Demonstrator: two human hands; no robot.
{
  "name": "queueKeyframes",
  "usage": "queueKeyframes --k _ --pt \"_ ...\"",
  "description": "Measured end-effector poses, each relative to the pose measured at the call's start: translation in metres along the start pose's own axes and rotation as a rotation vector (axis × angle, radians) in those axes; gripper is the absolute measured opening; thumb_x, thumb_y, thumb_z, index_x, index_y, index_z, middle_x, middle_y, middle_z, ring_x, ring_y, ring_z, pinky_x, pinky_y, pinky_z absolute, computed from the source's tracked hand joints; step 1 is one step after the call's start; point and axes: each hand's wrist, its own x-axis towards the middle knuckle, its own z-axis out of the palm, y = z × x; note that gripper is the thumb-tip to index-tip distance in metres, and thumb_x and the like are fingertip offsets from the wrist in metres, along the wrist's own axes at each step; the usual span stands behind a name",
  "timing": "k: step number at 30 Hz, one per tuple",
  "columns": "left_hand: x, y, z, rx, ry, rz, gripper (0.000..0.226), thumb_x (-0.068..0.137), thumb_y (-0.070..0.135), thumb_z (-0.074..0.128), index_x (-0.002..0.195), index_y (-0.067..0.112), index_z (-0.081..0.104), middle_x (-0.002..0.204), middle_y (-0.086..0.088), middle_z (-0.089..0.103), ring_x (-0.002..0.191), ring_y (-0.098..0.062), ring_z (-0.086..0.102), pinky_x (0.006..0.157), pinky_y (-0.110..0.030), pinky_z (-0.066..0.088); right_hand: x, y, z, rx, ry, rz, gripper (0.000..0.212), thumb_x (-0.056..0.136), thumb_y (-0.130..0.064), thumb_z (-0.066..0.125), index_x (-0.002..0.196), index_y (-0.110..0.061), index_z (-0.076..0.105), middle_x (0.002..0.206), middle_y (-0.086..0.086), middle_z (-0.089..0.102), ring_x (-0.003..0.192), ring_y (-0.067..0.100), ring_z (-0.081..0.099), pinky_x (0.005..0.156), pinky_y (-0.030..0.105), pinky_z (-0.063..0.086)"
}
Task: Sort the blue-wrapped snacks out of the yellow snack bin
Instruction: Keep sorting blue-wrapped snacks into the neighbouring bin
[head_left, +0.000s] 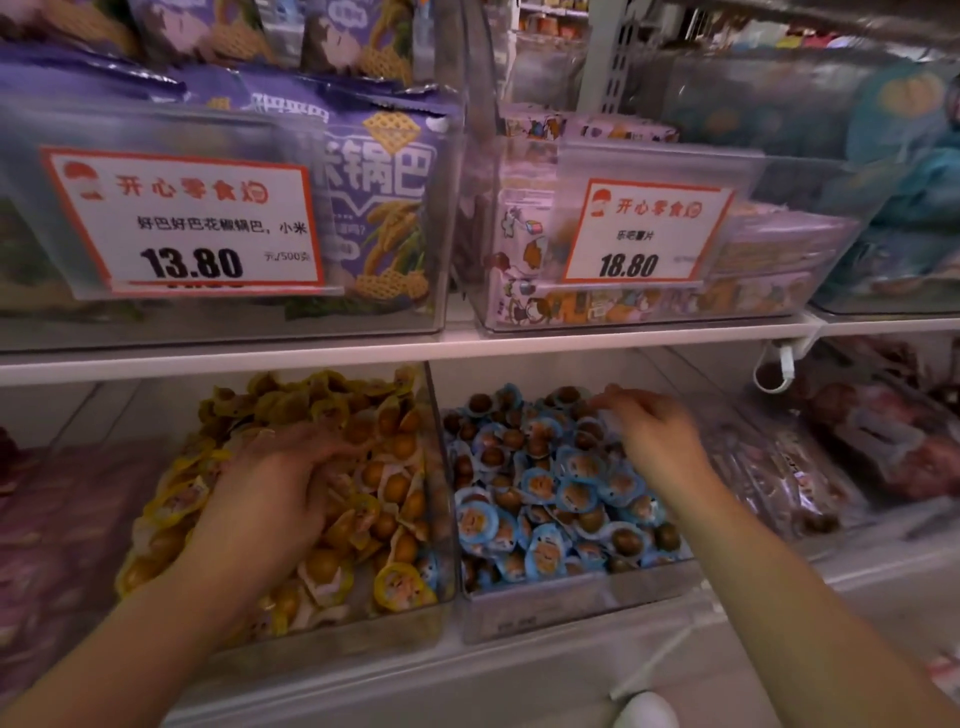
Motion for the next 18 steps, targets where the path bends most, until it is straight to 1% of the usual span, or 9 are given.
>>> queueKeyframes --k 1,3,5,7,9,11,13,16,18 --pt "0.000 -0.002 -0.002 0.031 0.013 0.035 0.035 0.084 0.005 0.060 0.104 0.029 0.074 0.106 0.008 0.068 0.102 -0.018 0.063 0.090 -0.038 0.052 -0.003 0.000 0.001 0.011 0.009 -0.053 0.024 0.095 -0.023 0.057 0.083 -0.018 0.077 0.085 -0.003 0.075 0.093 0.018 0.070 0.082 0.033 0.055" --pt "-0.001 0.002 -0.001 -0.013 -0.039 0.134 0.028 0.086 0.017 0.061 0.105 0.036 0.071 0.104 0.017 0.065 0.098 -0.004 0.060 0.086 -0.030 0.052 -0.014 -0.004 0.008 0.029 -0.028 -0.155 0.024 0.093 -0.014 0.057 0.081 -0.021 0.077 0.080 -0.012 0.075 0.084 0.002 0.069 0.072 0.017 0.052" --pt "-0.005 0.012 0.007 -0.099 -0.276 0.170 0.021 0.088 0.036 0.063 0.108 0.039 0.069 0.105 0.026 0.061 0.098 0.007 0.056 0.087 -0.025 0.052 -0.030 -0.009 0.024 -0.018 -0.110 -0.278 0.023 0.093 -0.015 0.059 0.082 -0.028 0.074 0.082 -0.021 0.073 0.081 -0.007 0.065 0.067 0.005 0.044" --pt "-0.007 0.021 0.021 -0.073 -0.517 0.191 0.036 0.082 0.056 0.064 0.112 0.037 0.068 0.111 0.021 0.061 0.103 0.003 0.054 0.092 -0.028 0.049 -0.052 -0.013 0.045 -0.074 -0.232 -0.393 0.015 0.094 -0.029 0.059 0.092 -0.033 0.073 0.087 -0.024 0.071 0.083 -0.009 0.064 0.067 0.005 0.044" --pt "-0.006 0.026 0.033 0.069 -0.622 0.223 0.048 0.077 0.065 0.065 0.115 0.035 0.066 0.119 0.014 0.055 0.112 -0.007 0.047 0.097 -0.030 0.042 -0.072 -0.013 0.063 -0.108 -0.334 -0.442 0.023 0.090 -0.048 0.053 0.099 -0.037 0.070 0.096 -0.022 0.069 0.093 -0.006 0.063 0.076 0.011 0.049" --pt "-0.004 0.030 0.034 0.253 -0.631 0.257 0.050 0.078 0.066 0.063 0.120 0.038 0.061 0.123 0.010 0.046 0.121 -0.016 0.039 0.098 -0.033 0.033 -0.081 -0.011 0.077 -0.104 -0.398 -0.410 0.030 0.090 -0.053 0.047 0.106 -0.036 0.067 0.101 -0.017 0.069 0.098 0.000 0.064 0.085 0.028 0.054" --pt "-0.003 0.031 0.031 0.366 -0.638 0.285 0.046 0.080 0.063 0.061 0.119 0.039 0.062 0.130 0.007 0.041 0.129 -0.022 0.032 0.105 -0.038 0.025 -0.079 -0.010 0.083 -0.093 -0.420 -0.350 0.024 0.096 -0.045 0.049 0.107 -0.033 0.067 0.101 -0.013 0.070 0.097 0.002 0.065 0.087 0.036 0.055" --pt "-0.002 0.025 0.016 0.453 -0.656 0.244 0.035 0.081 0.049 0.062 0.113 0.036 0.067 0.144 0.005 0.038 0.137 -0.026 0.030 0.113 -0.048 0.019 -0.068 -0.008 0.081 -0.034 -0.413 -0.272 0.016 0.099 -0.028 0.054 0.099 -0.034 0.070 0.094 -0.015 0.071 0.090 -0.003 0.064 0.080 0.019 0.051" --pt "0.000 0.017 0.003 0.472 -0.646 0.190 0.026 0.081 0.042 0.064 0.106 0.037 0.069 0.133 0.007 0.044 0.127 -0.024 0.039 0.111 -0.047 0.022 -0.065 -0.006 0.080 -0.052 -0.421 -0.272 0.017 0.099 -0.029 0.054 0.097 -0.035 0.070 0.092 -0.019 0.070 0.090 -0.008 0.063 0.074 0.010 0.047"
